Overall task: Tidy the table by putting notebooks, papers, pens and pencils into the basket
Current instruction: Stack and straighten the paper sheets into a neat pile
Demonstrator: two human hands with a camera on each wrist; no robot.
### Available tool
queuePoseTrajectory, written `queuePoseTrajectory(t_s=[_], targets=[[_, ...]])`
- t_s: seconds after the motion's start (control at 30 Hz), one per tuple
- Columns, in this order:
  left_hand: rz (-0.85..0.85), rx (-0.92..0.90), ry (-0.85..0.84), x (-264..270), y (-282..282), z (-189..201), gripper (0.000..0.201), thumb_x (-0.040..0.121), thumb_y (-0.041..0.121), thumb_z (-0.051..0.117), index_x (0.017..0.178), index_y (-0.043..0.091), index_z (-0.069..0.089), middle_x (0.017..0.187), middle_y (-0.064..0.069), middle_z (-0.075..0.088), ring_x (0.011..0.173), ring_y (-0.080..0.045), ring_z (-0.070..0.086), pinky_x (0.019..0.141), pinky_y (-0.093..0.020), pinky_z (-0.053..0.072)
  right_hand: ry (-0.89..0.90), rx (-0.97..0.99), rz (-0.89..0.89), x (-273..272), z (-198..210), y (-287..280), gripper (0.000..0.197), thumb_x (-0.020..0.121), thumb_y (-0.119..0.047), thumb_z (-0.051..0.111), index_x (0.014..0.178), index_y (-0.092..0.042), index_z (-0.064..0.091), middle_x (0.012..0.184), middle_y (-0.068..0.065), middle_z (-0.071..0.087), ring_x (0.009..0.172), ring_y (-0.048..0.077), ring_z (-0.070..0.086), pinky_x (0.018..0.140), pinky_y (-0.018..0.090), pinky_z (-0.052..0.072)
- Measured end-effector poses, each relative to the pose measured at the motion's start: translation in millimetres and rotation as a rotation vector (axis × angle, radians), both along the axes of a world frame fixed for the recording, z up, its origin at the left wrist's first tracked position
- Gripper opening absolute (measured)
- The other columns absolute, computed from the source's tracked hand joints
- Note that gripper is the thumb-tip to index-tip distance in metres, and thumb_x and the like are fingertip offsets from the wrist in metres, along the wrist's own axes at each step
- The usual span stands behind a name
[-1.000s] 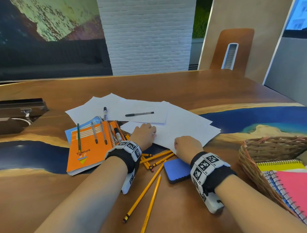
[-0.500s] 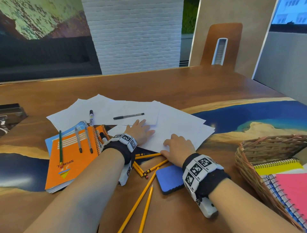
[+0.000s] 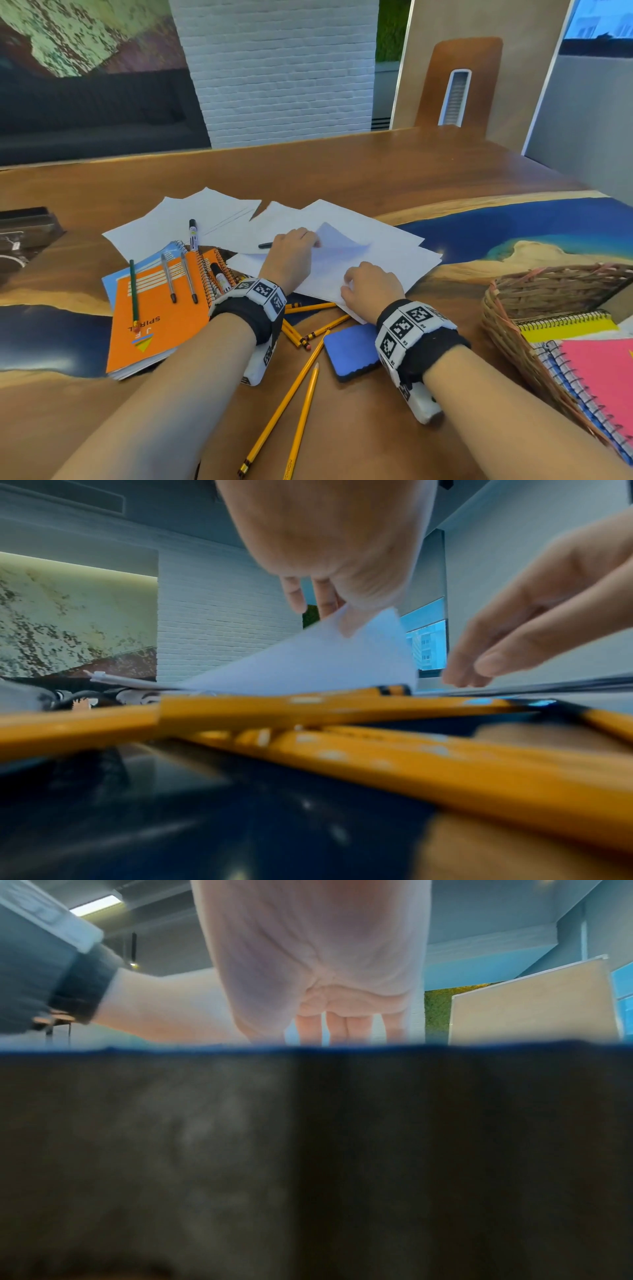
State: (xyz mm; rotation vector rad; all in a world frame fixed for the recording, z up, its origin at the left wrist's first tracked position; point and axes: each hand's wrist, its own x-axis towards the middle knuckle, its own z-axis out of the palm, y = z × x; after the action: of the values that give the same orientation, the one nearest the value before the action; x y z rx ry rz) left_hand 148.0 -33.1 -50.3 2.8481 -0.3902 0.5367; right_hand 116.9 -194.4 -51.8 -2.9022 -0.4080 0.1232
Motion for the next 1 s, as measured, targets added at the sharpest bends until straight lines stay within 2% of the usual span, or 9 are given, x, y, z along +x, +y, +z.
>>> queuePoseTrajectory(t_s=[0.2,0.33,0.43,0.53,0.6,0.67,0.73,0.83,1.0], targets=[[-0.060,-0.259,-0.173,-23,-7,4,0.036,0.087,-0.009,0.048,0.121,0.003,0.050,0.093,-0.012,0.055,0.086,-0.028,0.050,0.077,-0.035,0.040,0.056,0.115,-0.120,1,1,-3,0.055,0.092,-0.034,0.052,0.139,-0.012,0.033,0.138,0.010,0.036,0.127,0.028,0.040,0.101,0.039,0.036],[-0.155,-0.173,-0.332,-30,-9,5,0.024,0.082,-0.008,0.052,0.104,-0.003,0.060,0.090,-0.018,0.058,0.078,-0.035,0.057,0.066,-0.040,0.052,0.052,0.154,-0.187,2,1,-3,0.070,0.089,-0.037,0.058,0.142,-0.007,0.025,0.141,0.012,0.034,0.129,0.028,0.040,0.103,0.039,0.036],[-0.304,-0.039,-0.388,-35,-15,4,0.018,0.086,0.005,0.048,0.098,-0.001,0.059,0.085,-0.019,0.058,0.069,-0.034,0.056,0.055,-0.036,0.048,0.009,0.205,-0.271,3,2,-7,0.086,0.086,-0.042,0.061,0.145,0.000,0.013,0.147,0.013,0.028,0.132,0.028,0.037,0.104,0.039,0.036],[-0.338,-0.114,-0.377,-42,-25,10,0.021,0.091,0.012,0.042,0.102,0.000,0.056,0.088,-0.019,0.060,0.077,-0.028,0.054,0.061,-0.036,0.047,-0.013,0.344,-0.408,5,6,-22,0.105,0.079,-0.044,0.069,0.148,0.000,0.004,0.152,0.014,0.020,0.137,0.028,0.030,0.107,0.040,0.035],[-0.321,-0.267,-0.367,-48,-31,23,0.025,0.094,0.012,0.040,0.105,-0.003,0.057,0.091,-0.017,0.061,0.082,-0.022,0.050,0.070,-0.026,0.042,-0.011,0.543,-0.461,6,8,-37,0.114,0.071,-0.041,0.078,0.148,-0.003,0.004,0.151,0.013,0.024,0.137,0.028,0.030,0.108,0.042,0.035],[-0.296,-0.420,-0.360,-52,-37,45,0.025,0.098,0.011,0.038,0.106,-0.003,0.057,0.086,-0.006,0.055,0.075,-0.013,0.046,0.066,-0.012,0.036,-0.029,0.805,-0.462,5,12,-50,0.118,0.060,-0.034,0.087,0.147,-0.006,0.012,0.146,0.011,0.033,0.134,0.026,0.035,0.107,0.042,0.036],[-0.278,-0.510,-0.415,-54,-44,73,0.023,0.098,0.010,0.038,0.104,-0.003,0.057,0.081,0.002,0.048,0.068,-0.003,0.037,0.063,-0.008,0.032,-0.087,1.020,-0.460,0,21,-60,0.107,0.055,-0.028,0.090,0.138,-0.007,0.026,0.128,0.002,0.047,0.120,0.020,0.044,0.101,0.039,0.040],[-0.236,-0.554,-0.527,-53,-51,110,0.019,0.098,0.007,0.041,0.096,-0.004,0.056,0.065,0.008,0.038,0.061,-0.005,0.032,0.057,-0.015,0.025,-0.132,1.238,-0.416,-8,47,-74,0.084,0.053,-0.026,0.091,0.121,-0.008,0.044,0.104,-0.007,0.056,0.102,0.011,0.052,0.090,0.031,0.044],[-0.160,-0.650,-0.527,-53,-59,151,0.015,0.100,0.014,0.040,0.087,0.008,0.045,0.059,0.007,0.033,0.060,-0.017,0.028,0.055,-0.025,0.019,-0.234,1.278,-0.366,-18,79,-90,0.035,0.067,-0.027,0.083,0.078,-0.011,0.054,0.077,0.009,0.056,0.077,0.021,0.056,0.073,0.041,0.050]])
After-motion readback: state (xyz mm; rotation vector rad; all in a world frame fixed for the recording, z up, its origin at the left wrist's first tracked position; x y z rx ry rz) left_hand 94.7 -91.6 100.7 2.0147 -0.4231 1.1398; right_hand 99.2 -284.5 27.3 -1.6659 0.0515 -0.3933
